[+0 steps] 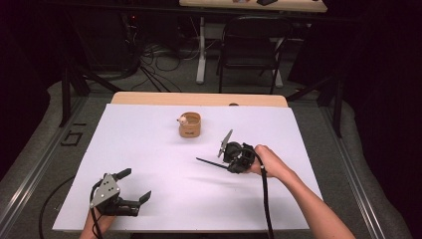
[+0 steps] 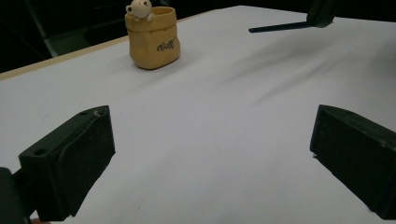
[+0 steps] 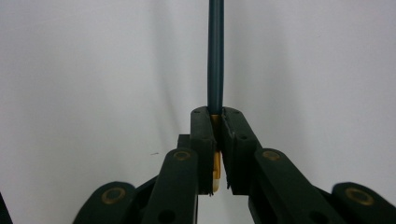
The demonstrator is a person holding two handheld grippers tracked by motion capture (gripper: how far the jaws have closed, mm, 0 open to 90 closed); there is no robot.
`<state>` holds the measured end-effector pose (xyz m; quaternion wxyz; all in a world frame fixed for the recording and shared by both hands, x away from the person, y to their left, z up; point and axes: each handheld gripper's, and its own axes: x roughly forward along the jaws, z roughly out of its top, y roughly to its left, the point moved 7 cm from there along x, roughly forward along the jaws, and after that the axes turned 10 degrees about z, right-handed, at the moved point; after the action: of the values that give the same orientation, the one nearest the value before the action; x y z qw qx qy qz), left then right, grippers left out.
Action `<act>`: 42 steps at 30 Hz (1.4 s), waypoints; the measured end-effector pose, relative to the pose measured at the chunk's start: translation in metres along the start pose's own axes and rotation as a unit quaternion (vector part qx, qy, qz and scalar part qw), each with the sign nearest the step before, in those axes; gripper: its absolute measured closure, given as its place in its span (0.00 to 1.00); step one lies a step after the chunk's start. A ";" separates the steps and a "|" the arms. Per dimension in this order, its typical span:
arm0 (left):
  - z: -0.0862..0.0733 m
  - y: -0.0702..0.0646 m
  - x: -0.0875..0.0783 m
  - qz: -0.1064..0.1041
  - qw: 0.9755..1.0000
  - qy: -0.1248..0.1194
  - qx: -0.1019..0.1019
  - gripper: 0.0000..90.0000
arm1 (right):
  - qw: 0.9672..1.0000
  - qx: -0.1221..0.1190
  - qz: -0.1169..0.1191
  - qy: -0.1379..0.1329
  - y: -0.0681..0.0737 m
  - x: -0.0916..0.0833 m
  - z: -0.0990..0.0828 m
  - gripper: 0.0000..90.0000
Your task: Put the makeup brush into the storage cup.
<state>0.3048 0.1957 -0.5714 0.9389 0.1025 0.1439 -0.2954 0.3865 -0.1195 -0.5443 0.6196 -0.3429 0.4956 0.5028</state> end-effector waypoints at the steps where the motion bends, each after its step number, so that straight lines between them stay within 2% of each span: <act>1: 0.000 -0.001 0.002 -0.003 1.000 0.005 0.004 0.00 | 1.000 -0.002 -0.001 -0.001 0.001 0.001 0.000 0.94; 5: 0.000 -0.002 0.005 -0.011 1.000 0.016 0.007 0.00 | 1.000 -0.011 0.000 0.003 0.004 0.003 0.001 0.94; 10: 0.003 -0.006 0.009 -0.021 0.999 0.038 0.027 0.00 | 1.000 -0.023 -0.002 0.008 0.008 0.004 0.002 0.94; 13: 0.008 -0.010 0.013 -0.030 0.997 0.052 0.053 0.00 | 1.000 -0.028 -0.001 0.010 0.010 0.005 0.003 0.94; 14: 0.010 -0.013 0.017 -0.040 0.994 0.068 0.076 0.00 | 0.999 -0.031 -0.002 0.012 0.011 0.006 0.004 0.94; 15: 0.010 -0.013 0.017 -0.040 0.994 0.068 0.076 0.00 | 0.999 -0.032 -0.003 0.014 0.012 0.007 0.004 0.94; 16: 0.011 -0.016 0.022 -0.049 0.990 0.089 0.093 0.00 | 0.999 -0.033 -0.003 0.016 0.013 0.007 0.005 0.94; 20: 0.017 -0.020 0.031 -0.067 0.983 0.121 0.117 0.00 | 0.999 -0.039 -0.005 0.019 0.018 0.008 0.007 0.94; 21: 0.019 -0.021 0.033 -0.070 0.981 0.127 0.127 0.00 | 0.999 -0.043 -0.007 0.020 0.018 0.007 0.008 0.94; 22: 0.019 -0.021 0.033 -0.070 0.981 0.127 0.127 0.00 | 0.999 -0.046 -0.007 0.021 0.019 0.007 0.009 0.94; 23: 0.022 -0.022 0.035 -0.074 0.979 0.131 0.137 0.00 | 0.999 -0.046 -0.007 0.021 0.019 0.007 0.009 0.94; 24: 0.028 -0.024 0.037 -0.080 0.975 0.137 0.153 0.00 | 0.999 -0.049 -0.009 0.020 0.021 0.006 0.010 0.94; 26: 0.033 -0.026 0.040 -0.084 0.971 0.143 0.170 0.00 | 0.999 -0.048 -0.008 0.022 0.023 0.006 0.011 0.94; 27: 0.033 -0.026 0.040 -0.084 0.971 0.143 0.170 0.00 | 0.999 -0.048 -0.008 0.022 0.023 0.006 0.011 0.94; 28: 0.037 -0.027 0.043 -0.088 0.967 0.154 0.183 0.00 | 0.998 -0.058 -0.009 0.023 0.024 0.006 0.013 0.94; 30: 0.041 -0.028 0.046 -0.096 0.961 0.168 0.196 0.00 | 0.998 -0.061 -0.012 0.024 0.025 0.004 0.014 0.94; 32: 0.044 -0.030 0.050 -0.100 0.957 0.177 0.206 0.00 | 0.997 -0.067 -0.010 0.021 0.027 0.003 0.017 0.94; 33: 0.044 -0.030 0.050 -0.100 0.957 0.177 0.206 0.00 | 0.998 -0.066 -0.010 0.021 0.028 0.003 0.018 0.94; 34: 0.047 -0.032 0.054 -0.106 0.953 0.186 0.217 0.00 | 0.997 -0.072 -0.010 0.024 0.029 0.004 0.018 0.94; 35: 0.048 -0.033 0.055 -0.109 0.950 0.190 0.221 0.00 | 0.997 -0.075 -0.010 0.022 0.030 0.004 0.019 0.94; 36: 0.048 -0.033 0.055 -0.109 0.950 0.190 0.221 0.00 | 0.997 -0.075 -0.010 0.022 0.030 0.004 0.019 0.94; 37: 0.050 -0.035 0.057 -0.113 0.948 0.195 0.224 0.00 | 0.997 -0.077 -0.010 0.026 0.031 0.004 0.020 0.94; 38: 0.052 -0.037 0.061 -0.122 0.943 0.206 0.231 0.00 | 0.996 -0.081 -0.011 0.025 0.032 0.005 0.022 0.94; 39: 0.054 -0.038 0.062 -0.125 0.941 0.208 0.234 0.00 | 0.996 -0.085 -0.012 0.027 0.033 0.005 0.023 0.94; 40: 0.054 -0.038 0.062 -0.125 0.941 0.208 0.234 0.00 | 0.996 -0.087 -0.013 0.027 0.034 0.005 0.024 0.94; 41: 0.056 -0.041 0.066 -0.132 0.937 0.214 0.242 0.00 | 0.996 -0.087 -0.012 0.025 0.035 0.005 0.025 0.94; 42: 0.057 -0.043 0.067 -0.135 0.935 0.218 0.246 0.00 | 0.995 -0.093 -0.012 0.028 0.035 0.005 0.026 0.94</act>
<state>0.3445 0.1103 -0.5445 0.7811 0.3715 0.2807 -0.4160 0.3593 -0.0852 -0.5399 0.5770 -0.4184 0.4599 0.5296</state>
